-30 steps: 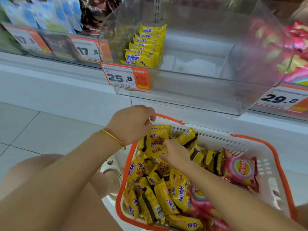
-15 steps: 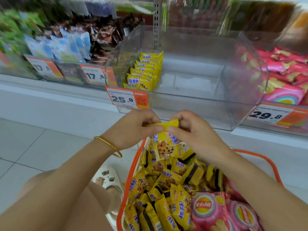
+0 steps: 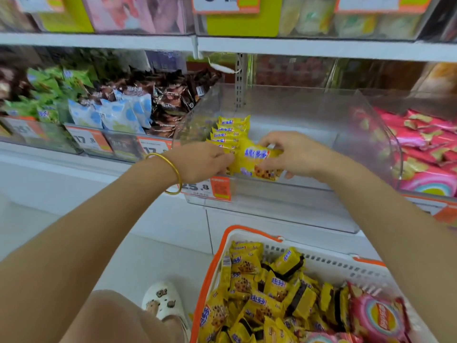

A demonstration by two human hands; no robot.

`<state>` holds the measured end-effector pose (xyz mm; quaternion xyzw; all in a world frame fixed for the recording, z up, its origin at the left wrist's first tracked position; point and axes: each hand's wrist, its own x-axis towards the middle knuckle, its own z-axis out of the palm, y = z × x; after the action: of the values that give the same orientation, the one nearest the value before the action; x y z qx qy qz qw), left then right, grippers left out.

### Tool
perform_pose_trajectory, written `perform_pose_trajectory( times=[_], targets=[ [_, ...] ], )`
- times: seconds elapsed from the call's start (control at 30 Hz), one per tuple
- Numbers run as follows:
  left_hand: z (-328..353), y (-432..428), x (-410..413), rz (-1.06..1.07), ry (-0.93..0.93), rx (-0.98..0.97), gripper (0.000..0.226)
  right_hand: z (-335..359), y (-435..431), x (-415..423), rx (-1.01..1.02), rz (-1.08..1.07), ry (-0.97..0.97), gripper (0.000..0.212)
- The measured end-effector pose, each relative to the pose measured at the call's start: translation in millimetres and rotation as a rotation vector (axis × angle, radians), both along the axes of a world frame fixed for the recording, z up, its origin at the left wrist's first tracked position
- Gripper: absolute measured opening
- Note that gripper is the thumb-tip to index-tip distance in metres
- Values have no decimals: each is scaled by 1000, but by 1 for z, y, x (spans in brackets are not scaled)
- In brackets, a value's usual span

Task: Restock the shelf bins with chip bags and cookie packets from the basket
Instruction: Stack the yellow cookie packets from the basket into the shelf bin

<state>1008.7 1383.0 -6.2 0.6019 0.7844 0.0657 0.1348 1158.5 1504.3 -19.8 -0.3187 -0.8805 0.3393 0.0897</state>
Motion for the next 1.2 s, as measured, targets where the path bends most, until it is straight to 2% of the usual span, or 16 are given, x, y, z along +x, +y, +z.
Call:
perform_pose_trajectory(
  times=[0.17,0.37,0.57,0.9,1.0,1.07,1.1,1.2],
  targets=[
    [0,11,-3,46,-57,-111,58,-8,4,-9,-77,121,-201,36],
    [2,8,-10,38,-179,-34,55,-3,17,-1,-163,117,-160,25],
    [0,5,-11,46,-210,-12,53,-2,22,4,-208,132,-129,27],
    [-4,1,-13,101,-384,64,48,-2,5,-14,-177,237,-274,25],
    [-3,-1,-13,109,-431,64,46,-16,-3,-36,-167,160,-209,11],
    [-3,-1,-13,100,-410,62,44,-25,-7,-48,-251,85,-162,18],
    [-3,-1,-13,81,-352,58,44,-29,-8,-54,-306,55,-136,22],
    [-3,-1,-14,27,-137,47,37,-32,-11,-59,-542,-1,-43,16]
  ],
)
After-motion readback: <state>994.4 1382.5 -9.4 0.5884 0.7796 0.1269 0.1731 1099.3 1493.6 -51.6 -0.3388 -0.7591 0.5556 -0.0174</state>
